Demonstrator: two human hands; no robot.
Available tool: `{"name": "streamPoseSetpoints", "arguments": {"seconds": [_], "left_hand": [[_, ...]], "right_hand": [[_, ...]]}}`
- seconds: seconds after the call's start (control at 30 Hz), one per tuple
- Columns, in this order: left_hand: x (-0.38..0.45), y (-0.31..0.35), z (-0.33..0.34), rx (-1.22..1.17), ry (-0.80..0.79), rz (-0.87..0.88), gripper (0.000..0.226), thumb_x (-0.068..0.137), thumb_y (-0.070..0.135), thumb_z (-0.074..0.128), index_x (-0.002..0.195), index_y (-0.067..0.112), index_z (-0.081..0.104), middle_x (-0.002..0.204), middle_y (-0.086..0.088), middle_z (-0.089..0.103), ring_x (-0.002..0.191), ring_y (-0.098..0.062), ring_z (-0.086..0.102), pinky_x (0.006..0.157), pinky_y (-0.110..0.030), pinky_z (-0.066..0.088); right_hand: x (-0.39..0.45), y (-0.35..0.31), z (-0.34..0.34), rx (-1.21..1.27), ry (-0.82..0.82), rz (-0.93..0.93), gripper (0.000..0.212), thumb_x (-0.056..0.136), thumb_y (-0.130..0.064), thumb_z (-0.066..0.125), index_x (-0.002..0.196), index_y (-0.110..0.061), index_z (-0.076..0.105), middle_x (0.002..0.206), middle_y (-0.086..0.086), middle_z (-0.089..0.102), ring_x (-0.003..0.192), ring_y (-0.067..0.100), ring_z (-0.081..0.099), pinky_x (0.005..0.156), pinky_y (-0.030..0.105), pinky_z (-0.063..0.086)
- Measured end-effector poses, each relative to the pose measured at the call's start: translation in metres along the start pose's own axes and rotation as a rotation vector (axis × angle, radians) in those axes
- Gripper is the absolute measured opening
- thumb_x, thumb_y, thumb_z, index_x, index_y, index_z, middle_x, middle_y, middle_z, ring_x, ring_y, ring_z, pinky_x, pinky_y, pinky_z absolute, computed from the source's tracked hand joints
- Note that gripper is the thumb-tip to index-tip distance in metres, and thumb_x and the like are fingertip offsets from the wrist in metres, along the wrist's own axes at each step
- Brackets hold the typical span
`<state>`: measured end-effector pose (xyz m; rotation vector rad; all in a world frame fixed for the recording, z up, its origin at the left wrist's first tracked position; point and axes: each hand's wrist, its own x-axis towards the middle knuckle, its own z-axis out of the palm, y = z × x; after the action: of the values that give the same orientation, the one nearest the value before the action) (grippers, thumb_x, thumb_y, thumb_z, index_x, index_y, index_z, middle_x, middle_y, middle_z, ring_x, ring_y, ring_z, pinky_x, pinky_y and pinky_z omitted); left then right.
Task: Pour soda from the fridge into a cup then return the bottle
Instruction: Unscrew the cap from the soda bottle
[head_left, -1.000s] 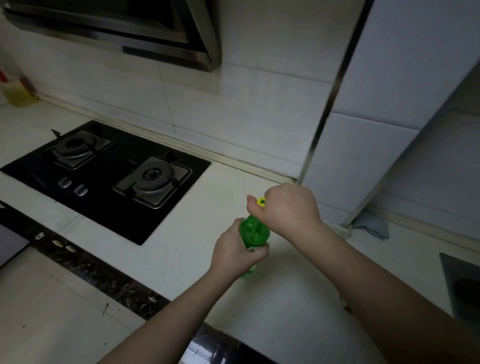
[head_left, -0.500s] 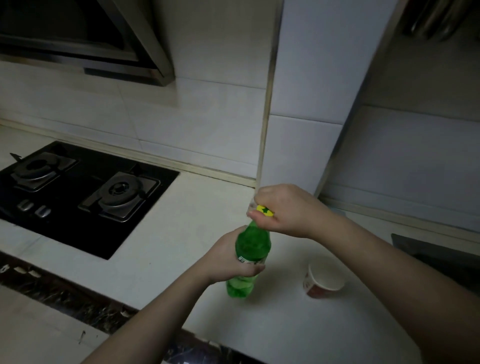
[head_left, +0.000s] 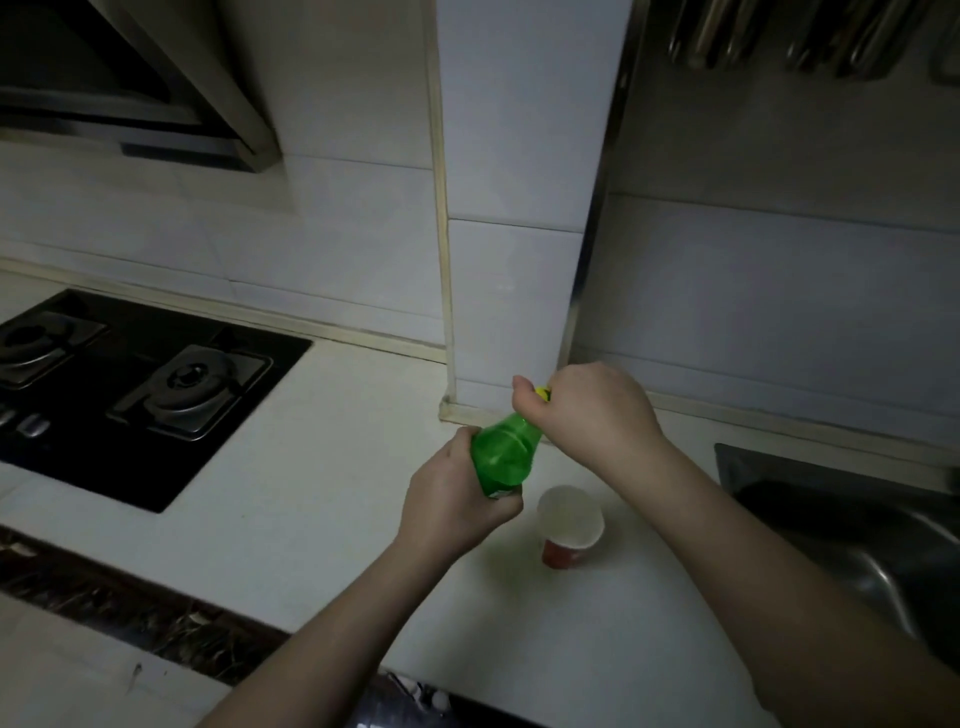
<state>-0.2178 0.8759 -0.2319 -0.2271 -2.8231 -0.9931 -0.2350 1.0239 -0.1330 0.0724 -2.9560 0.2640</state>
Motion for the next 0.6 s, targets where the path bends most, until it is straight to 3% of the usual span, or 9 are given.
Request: {"name": "streamPoseSetpoints", "arguments": {"seconds": [0.13,0.27,0.43,0.6], "left_hand": [[-0.004,0.017,0.004,-0.045,-0.116,0.022,0.057,0.065,0.045,0.075,0.113,0.024,0.053,0.095,0.008,0.066,0.086,-0.016,0.063,0.069,-0.028,0.048],[-0.002,0.022,0.012,-0.192,-0.296,0.044,0.045,0.061,0.04,0.082,0.095,0.03,0.053,0.082,0.013,0.065,0.075,-0.003,0.062,0.065,-0.026,0.051],[-0.005,0.025,0.019,-0.258,-0.428,0.12,0.048,0.059,0.04,0.083,0.099,0.028,0.059,0.087,0.011,0.068,0.08,-0.003,0.064,0.071,-0.028,0.053],[0.001,0.027,0.016,-0.259,-0.593,0.168,0.044,0.062,0.026,0.085,0.093,0.038,0.057,0.086,0.018,0.067,0.08,-0.001,0.063,0.072,-0.023,0.051]], "right_hand": [[-0.008,0.028,-0.003,0.082,0.005,-0.13,0.057,0.092,-0.051,0.038,0.052,-0.012,0.037,0.053,0.006,0.045,0.056,0.026,0.05,0.047,0.032,0.027],[-0.012,0.053,-0.009,0.08,-0.035,-0.389,0.048,0.095,-0.051,0.04,0.064,-0.014,0.04,0.063,-0.004,0.038,0.065,0.02,0.043,0.056,0.033,0.023],[-0.011,0.077,-0.007,0.098,-0.052,-0.697,0.047,0.089,-0.057,0.024,0.072,-0.017,0.041,0.072,-0.005,0.04,0.067,0.015,0.034,0.067,0.03,0.031],[-0.012,0.085,-0.004,0.041,0.094,-0.825,0.042,0.089,-0.043,0.038,0.064,-0.012,0.052,0.062,0.003,0.05,0.057,0.022,0.048,0.059,0.027,0.037]]}}
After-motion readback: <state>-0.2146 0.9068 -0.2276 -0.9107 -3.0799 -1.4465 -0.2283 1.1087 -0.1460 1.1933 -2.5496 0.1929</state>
